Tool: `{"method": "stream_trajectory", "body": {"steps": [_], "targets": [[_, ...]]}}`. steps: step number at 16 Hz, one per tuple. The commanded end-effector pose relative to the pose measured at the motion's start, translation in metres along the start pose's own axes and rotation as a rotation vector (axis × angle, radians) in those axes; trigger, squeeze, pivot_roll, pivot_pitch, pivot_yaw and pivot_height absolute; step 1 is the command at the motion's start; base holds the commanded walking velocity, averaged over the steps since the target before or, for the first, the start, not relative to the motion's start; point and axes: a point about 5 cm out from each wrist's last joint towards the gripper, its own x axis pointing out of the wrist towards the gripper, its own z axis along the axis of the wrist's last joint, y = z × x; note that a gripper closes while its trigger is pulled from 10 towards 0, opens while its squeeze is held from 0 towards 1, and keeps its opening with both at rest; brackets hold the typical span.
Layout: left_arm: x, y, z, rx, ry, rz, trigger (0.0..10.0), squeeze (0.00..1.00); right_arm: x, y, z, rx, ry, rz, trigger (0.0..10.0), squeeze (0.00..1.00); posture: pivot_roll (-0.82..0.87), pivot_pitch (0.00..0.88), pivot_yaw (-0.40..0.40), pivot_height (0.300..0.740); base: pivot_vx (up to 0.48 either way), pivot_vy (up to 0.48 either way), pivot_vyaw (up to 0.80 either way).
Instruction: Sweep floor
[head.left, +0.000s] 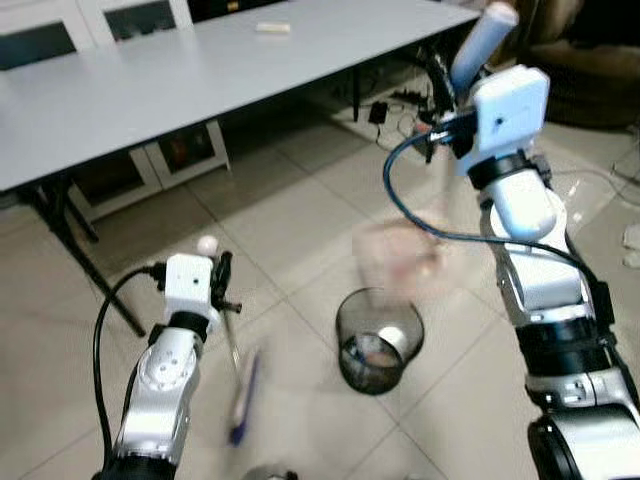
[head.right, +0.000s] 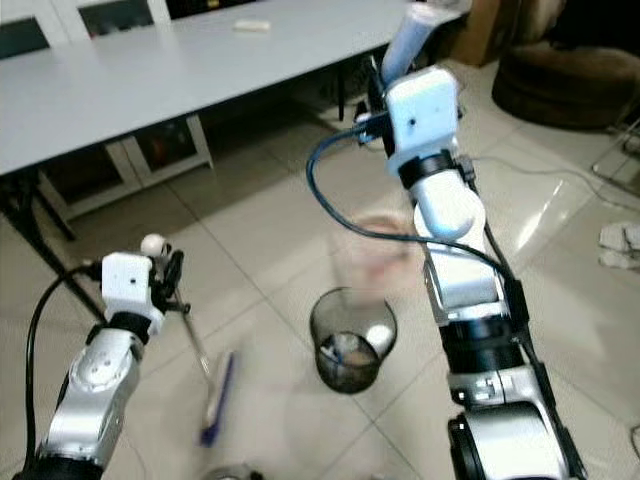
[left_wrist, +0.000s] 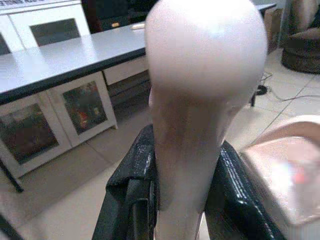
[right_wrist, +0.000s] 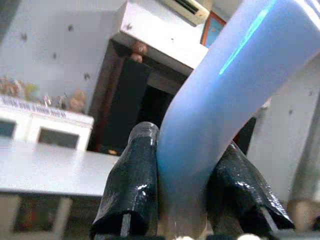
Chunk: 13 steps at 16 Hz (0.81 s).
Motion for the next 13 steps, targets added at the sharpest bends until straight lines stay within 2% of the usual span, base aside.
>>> {"method": "stream_trajectory", "body": {"steps": [1,7,9,10,11,12,13], "targets": [[0.002,0.004,0.007,0.016,-0.028,0.015,10.0,0.00,0.001,-0.015,0.013,-0.040,-0.074,-0.047,10.0,0.00,-0.04,0.015,0.078,0.740,0.000,0.000,0.00],[0.001,0.003,0.006,0.017,-0.024,0.008,10.0,0.00,0.001,-0.019,0.015,-0.058,-0.091,-0.045,10.0,0.00,-0.04,0.021,0.076,0.740,0.000,0.000,0.00],[0.001,0.004,0.006,0.016,-0.022,0.011,10.0,0.00,0.004,-0.022,0.022,-0.018,-0.124,-0.072,10.0,0.00,-0.04,0.022,0.075,0.740,0.000,0.000,0.00],[0.001,0.005,0.006,0.017,-0.021,0.012,10.0,0.00,0.005,-0.023,0.024,0.041,-0.127,-0.089,10.0,0.00,-0.04,0.023,0.075,0.740,0.000,0.000,0.00],[0.002,0.007,0.007,0.028,-0.023,0.021,10.0,0.00,0.007,-0.026,0.028,0.219,-0.122,-0.135,10.0,0.00,-0.03,0.024,0.075,0.740,0.000,0.000,0.00],[0.002,0.010,0.008,0.037,-0.029,0.035,10.0,0.00,0.007,-0.026,0.029,0.320,-0.127,-0.158,10.0,0.00,-0.03,0.026,0.078,0.740,0.000,0.000,0.00],[0.003,0.012,0.009,0.040,-0.031,0.042,10.0,0.00,0.007,-0.025,0.029,0.363,-0.125,-0.163,10.0,0.00,-0.03,0.026,0.079,0.740,0.000,0.000,0.00]]}}
